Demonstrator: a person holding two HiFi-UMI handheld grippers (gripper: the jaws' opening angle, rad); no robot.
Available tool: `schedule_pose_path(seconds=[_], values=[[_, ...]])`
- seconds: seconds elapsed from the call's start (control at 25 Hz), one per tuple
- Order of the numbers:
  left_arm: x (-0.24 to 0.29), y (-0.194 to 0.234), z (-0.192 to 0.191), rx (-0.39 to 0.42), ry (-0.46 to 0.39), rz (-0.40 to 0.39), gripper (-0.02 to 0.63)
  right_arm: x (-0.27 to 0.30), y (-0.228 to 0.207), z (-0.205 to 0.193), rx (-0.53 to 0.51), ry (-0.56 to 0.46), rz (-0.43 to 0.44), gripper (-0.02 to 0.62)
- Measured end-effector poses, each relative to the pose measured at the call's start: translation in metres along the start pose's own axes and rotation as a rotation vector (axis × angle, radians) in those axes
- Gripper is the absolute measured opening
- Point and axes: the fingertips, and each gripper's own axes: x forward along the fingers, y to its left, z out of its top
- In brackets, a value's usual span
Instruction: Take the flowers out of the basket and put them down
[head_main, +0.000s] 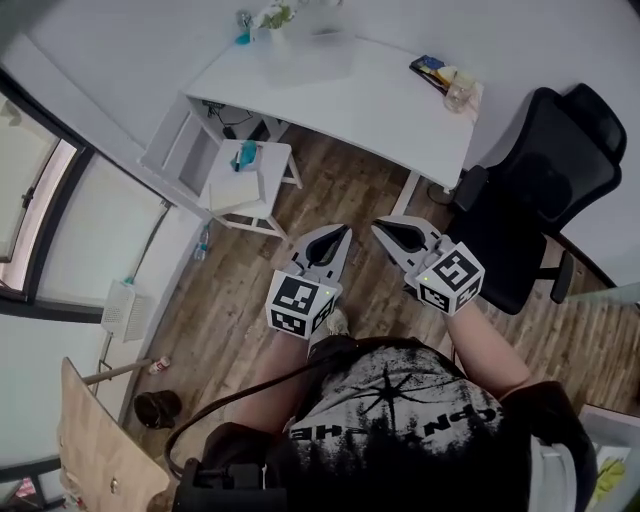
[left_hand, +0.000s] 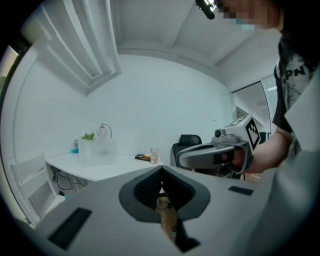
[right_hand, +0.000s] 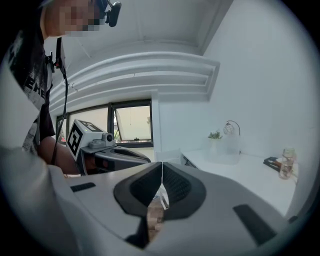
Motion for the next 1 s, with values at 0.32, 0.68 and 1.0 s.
schedule_pose_path(seconds=[0.32, 0.68, 1.0], values=[[0.001, 0.087, -0.002, 0.001, 0.001, -0.021, 0.011, 0.086, -0.011, 0.007, 0.002, 0.008, -0.032, 0.018], [-0.005, 0.144, -0.015, 0.006, 0.023, -0.011, 0.011, 0.149, -0.014, -0.003, -0.01, 0.054, -0.006, 0.018], [-0.005, 0.177, -0.025, -0.041, 0.042, 0.015, 0.011, 0.186, -0.018, -0.006, -0.009, 0.081, 0.047, 0.018]])
